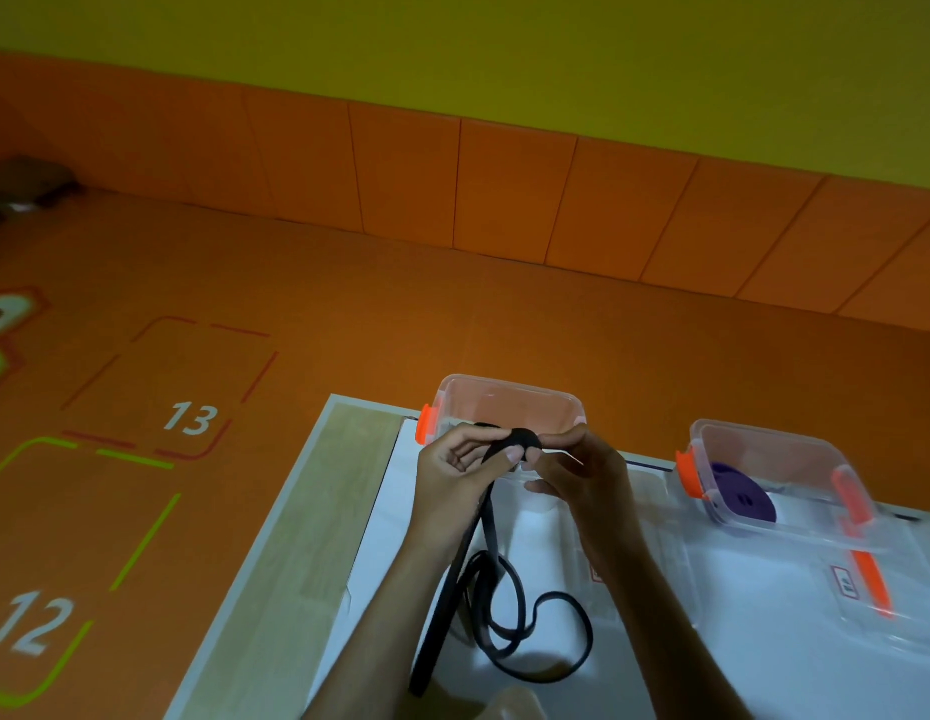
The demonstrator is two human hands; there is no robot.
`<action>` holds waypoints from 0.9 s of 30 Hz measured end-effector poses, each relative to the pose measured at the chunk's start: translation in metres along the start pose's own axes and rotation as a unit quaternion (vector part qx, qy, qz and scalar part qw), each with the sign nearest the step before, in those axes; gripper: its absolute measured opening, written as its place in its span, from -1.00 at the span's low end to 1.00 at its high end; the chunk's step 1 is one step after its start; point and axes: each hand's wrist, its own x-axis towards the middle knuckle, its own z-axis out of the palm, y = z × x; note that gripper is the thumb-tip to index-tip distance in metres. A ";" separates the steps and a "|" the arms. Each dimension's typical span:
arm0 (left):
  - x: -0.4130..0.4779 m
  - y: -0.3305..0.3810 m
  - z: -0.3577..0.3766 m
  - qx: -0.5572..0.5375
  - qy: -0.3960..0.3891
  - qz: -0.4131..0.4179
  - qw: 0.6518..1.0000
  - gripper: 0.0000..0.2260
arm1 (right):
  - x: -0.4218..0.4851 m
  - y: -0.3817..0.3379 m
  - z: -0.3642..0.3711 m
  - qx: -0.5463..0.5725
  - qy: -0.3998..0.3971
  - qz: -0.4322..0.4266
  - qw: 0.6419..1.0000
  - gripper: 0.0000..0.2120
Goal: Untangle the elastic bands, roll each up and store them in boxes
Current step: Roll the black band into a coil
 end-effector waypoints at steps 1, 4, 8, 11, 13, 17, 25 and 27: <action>0.000 0.000 -0.001 0.007 0.000 0.001 1.000 -0.81 | 0.000 -0.001 0.001 0.005 0.001 0.000 1.000 -0.86; 0.001 0.000 -0.004 0.028 -0.002 0.005 1.000 -0.82 | 0.001 -0.004 0.006 0.020 0.012 -0.003 1.000 -0.86; 0.001 0.002 -0.006 0.035 -0.004 0.018 0.999 -0.79 | -0.001 -0.006 0.011 0.074 0.032 -0.013 0.997 -0.75; 0.000 0.002 -0.003 0.016 0.026 0.038 0.999 -0.78 | -0.002 -0.006 0.019 0.076 0.007 0.000 0.997 -0.71; -0.001 0.001 -0.002 0.021 0.045 0.047 0.998 -0.81 | -0.002 -0.004 0.021 0.043 -0.016 0.020 0.999 -0.82; -0.002 0.000 -0.004 0.035 0.066 0.052 0.996 -0.88 | -0.001 -0.003 0.021 -0.008 -0.015 0.032 0.999 -0.78; -0.007 0.004 -0.002 0.070 0.046 0.075 0.994 -0.84 | 0.001 -0.003 0.018 0.087 0.005 0.019 0.996 -0.78; -0.005 0.008 -0.006 0.089 0.018 0.075 0.993 -0.81 | 0.002 -0.004 0.016 0.104 -0.003 0.021 0.994 -0.71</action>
